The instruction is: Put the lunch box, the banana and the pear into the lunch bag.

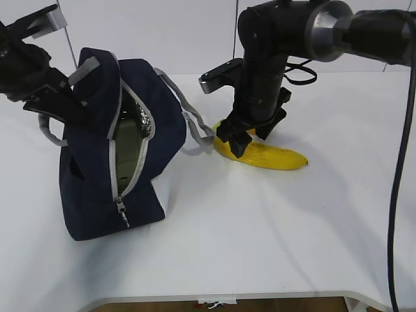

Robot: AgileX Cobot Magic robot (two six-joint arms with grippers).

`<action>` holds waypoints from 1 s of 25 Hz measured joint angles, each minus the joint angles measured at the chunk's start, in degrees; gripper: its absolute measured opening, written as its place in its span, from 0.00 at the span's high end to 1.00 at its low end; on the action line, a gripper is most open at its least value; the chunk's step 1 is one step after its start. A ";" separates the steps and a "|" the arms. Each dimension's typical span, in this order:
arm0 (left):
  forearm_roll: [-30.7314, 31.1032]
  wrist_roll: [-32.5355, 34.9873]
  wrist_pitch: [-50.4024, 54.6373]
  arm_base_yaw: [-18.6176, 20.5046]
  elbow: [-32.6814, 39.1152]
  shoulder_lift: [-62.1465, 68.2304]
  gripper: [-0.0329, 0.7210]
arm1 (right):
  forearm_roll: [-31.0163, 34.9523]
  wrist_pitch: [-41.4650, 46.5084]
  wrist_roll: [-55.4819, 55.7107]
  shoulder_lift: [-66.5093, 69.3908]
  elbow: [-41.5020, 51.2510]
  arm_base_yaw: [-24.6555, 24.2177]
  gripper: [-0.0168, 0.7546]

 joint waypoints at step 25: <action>0.17 0.00 0.00 0.00 0.00 0.00 0.93 | 0.32 -1.21 -9.32 2.46 -0.13 0.00 0.28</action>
